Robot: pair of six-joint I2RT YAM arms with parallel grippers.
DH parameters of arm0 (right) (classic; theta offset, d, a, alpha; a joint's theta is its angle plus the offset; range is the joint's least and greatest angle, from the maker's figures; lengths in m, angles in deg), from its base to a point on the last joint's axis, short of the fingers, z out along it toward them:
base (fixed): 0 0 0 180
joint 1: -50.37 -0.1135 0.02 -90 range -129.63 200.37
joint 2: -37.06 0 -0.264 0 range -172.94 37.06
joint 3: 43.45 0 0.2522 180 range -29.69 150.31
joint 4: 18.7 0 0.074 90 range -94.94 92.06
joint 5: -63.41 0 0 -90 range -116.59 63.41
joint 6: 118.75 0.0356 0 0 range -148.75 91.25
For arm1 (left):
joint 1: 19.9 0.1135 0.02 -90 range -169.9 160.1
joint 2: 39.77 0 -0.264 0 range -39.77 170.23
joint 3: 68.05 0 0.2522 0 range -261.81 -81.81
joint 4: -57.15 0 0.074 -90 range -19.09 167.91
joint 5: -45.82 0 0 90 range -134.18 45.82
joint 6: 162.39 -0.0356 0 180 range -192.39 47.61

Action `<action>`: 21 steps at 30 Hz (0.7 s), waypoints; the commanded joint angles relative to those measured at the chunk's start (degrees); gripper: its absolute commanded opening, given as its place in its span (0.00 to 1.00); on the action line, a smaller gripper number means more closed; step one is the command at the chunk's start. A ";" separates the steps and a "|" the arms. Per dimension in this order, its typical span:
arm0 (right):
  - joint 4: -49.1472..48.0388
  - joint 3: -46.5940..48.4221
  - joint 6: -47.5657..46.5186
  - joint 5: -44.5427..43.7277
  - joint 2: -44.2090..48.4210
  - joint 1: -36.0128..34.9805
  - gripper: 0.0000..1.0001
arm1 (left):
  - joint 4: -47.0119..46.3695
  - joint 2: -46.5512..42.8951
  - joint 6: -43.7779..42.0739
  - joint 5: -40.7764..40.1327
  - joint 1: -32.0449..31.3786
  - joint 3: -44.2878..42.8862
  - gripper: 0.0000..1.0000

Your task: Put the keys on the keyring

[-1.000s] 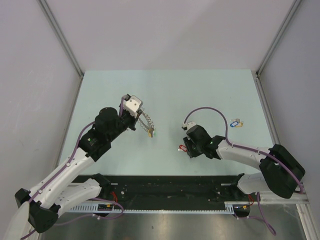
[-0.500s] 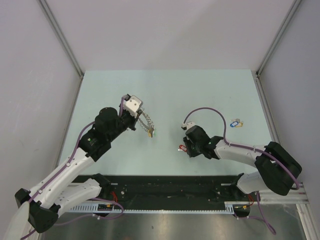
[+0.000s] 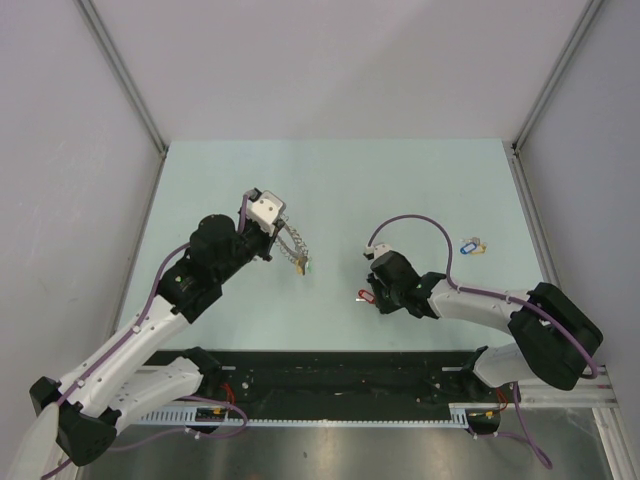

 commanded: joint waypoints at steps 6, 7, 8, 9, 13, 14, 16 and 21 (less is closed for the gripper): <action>-2.28 -0.72 0.28 -0.46 -0.69 0.03 0.15 | -4.28 -1.13 -0.77 -0.24 0.28 -0.47 0.00; -2.45 -0.81 0.20 -0.29 -0.61 0.03 0.15 | -4.28 -0.96 -0.68 -0.24 0.19 -0.47 0.00; -2.54 -0.73 0.02 -0.29 -0.78 0.03 0.15 | -4.19 -1.04 -0.68 -0.24 0.28 -0.47 0.00; -2.63 -0.72 -0.07 -0.11 -0.69 0.03 0.15 | -4.19 -1.04 -0.77 -0.24 0.28 -0.47 0.00; -3.16 -0.81 -0.33 0.24 -1.13 0.11 0.15 | -4.28 -0.87 -0.77 -0.15 0.28 -0.47 0.00; -3.07 -0.73 -0.42 0.42 -1.31 0.12 0.15 | -4.19 -0.87 -0.68 -0.15 0.28 -0.55 0.01; -3.16 -0.72 -0.42 0.59 -1.40 0.12 0.15 | -4.28 -0.78 -0.77 -0.15 0.28 -0.47 0.00; -2.98 -0.72 -0.33 0.86 -0.96 0.20 0.00 | -4.28 -0.69 -0.77 -0.06 0.28 -0.47 0.00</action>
